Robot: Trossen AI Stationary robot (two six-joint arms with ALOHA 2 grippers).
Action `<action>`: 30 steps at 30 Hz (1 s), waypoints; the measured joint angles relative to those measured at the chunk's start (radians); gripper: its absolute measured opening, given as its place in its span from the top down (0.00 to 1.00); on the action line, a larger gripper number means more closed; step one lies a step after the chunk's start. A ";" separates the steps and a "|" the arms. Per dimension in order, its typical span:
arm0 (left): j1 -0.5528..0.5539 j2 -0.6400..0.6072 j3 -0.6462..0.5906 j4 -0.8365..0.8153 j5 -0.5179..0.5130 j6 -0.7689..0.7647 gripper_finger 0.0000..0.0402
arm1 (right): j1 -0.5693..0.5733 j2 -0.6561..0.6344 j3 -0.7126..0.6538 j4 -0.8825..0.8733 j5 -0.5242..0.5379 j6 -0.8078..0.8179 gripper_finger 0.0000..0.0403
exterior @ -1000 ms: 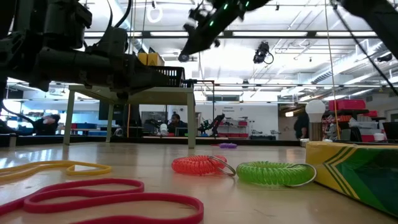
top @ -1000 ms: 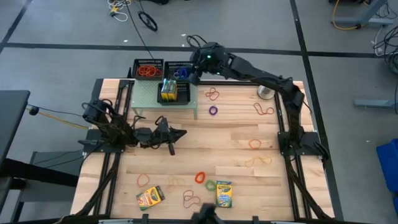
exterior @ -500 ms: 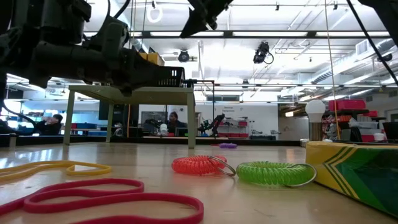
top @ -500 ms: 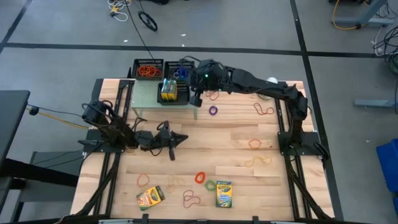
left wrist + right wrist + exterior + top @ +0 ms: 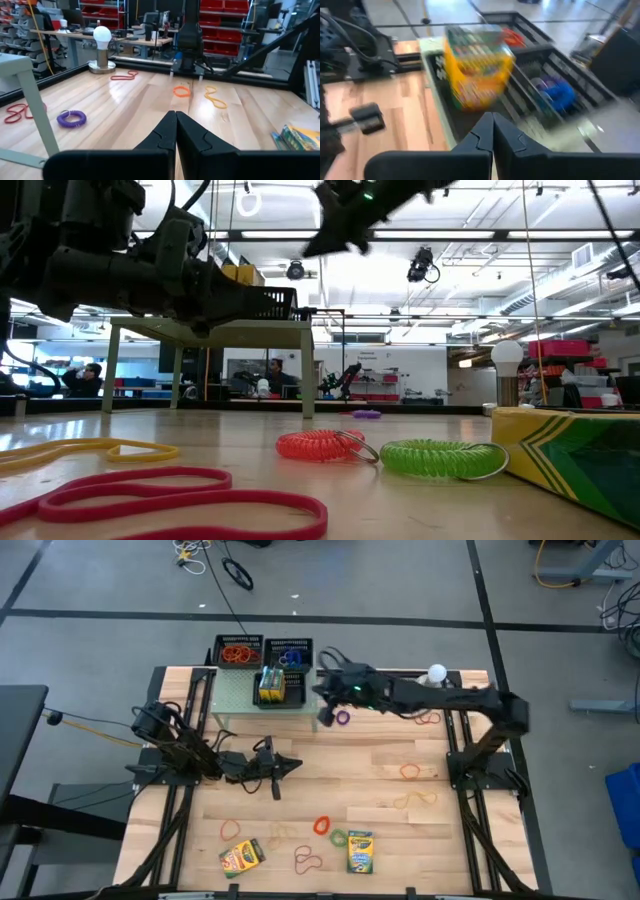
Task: Pick & Place Office Desk Supplies
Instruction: Put the yellow rubber band into the top left black bin on the shelf
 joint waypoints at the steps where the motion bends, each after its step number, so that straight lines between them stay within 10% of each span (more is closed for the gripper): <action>1: 0.000 0.000 0.000 0.000 0.000 -0.002 0.98 | 0.005 -0.040 -0.064 0.026 0.019 0.018 0.99; 14: 0.020 0.000 0.100 -0.116 0.114 -0.168 0.97 | 0.182 -0.510 -0.829 0.393 0.196 0.200 0.98; 30: 0.015 0.000 0.542 -1.110 0.194 -0.145 0.93 | 0.278 -0.662 -1.161 0.662 0.289 0.239 0.97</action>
